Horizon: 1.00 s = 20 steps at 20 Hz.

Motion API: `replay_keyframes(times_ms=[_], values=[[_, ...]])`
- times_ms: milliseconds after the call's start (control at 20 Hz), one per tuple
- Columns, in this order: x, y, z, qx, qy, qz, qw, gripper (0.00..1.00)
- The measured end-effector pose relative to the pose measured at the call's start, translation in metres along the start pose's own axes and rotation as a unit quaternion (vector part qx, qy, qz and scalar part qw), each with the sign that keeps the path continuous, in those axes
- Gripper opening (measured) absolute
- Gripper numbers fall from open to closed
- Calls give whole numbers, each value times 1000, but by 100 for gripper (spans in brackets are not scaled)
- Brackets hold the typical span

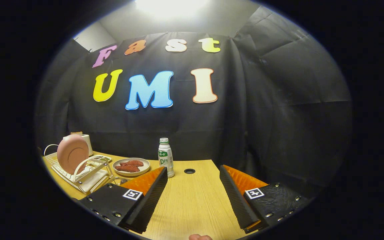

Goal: Take the plate from the dish rack, then take the spoon from the basket and place it into the plate.

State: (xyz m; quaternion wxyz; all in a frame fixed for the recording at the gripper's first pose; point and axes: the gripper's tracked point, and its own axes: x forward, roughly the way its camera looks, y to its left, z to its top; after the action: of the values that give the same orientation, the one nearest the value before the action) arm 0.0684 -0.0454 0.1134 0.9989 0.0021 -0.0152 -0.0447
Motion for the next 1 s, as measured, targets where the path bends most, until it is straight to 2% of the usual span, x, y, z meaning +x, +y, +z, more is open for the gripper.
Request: replay_keyframes(times_ms=[300,450,650,850,1000], values=[[-23,46,54,22,40,35,998,96],[-31,91,75,30,87,63,994,96],[-32,159,123,33,99,115,988,96],[-29,224,140,30,126,150,980,96],[-24,273,134,18,177,173,969,96]])
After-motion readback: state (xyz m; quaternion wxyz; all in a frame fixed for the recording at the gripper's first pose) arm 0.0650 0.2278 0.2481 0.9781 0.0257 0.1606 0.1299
